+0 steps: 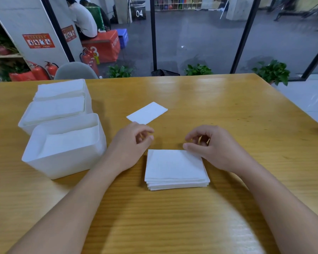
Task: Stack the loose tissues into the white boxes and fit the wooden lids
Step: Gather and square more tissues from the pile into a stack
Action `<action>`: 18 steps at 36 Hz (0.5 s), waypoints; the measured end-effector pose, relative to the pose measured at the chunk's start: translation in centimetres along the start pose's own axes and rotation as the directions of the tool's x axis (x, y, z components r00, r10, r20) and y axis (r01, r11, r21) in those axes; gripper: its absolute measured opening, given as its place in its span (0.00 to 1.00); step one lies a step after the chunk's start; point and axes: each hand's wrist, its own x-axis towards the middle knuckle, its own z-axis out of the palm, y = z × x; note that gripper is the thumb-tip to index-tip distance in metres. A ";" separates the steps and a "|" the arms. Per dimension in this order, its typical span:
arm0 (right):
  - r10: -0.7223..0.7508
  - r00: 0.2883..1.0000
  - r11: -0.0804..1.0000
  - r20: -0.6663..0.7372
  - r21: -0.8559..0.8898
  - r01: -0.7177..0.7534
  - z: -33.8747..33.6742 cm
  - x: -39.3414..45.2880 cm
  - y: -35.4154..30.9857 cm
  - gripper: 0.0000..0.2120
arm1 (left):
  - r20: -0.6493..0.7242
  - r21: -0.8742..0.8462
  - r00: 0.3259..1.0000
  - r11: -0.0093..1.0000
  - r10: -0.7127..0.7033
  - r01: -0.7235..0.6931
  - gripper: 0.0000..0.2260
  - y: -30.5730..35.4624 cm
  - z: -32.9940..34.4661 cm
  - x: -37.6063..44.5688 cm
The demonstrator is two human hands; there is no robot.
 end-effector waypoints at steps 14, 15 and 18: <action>-0.009 1.000 0.998 0.007 -0.057 0.009 0.8 -0.2 -0.2 0.03 | 0.049 0.236 0.996 0.970 -0.072 0.058 0.14 -0.6 1.0 1.5; -0.011 1.000 0.998 0.007 -0.062 0.012 0.8 -0.2 -0.2 0.03 | 0.052 0.212 0.997 0.976 -0.058 0.046 0.11 -0.5 1.0 1.3; -0.020 1.000 0.997 0.002 -0.073 0.020 0.9 -0.1 -0.1 0.03 | 0.029 0.149 0.998 0.988 -0.048 0.043 0.01 -0.1 0.7 0.7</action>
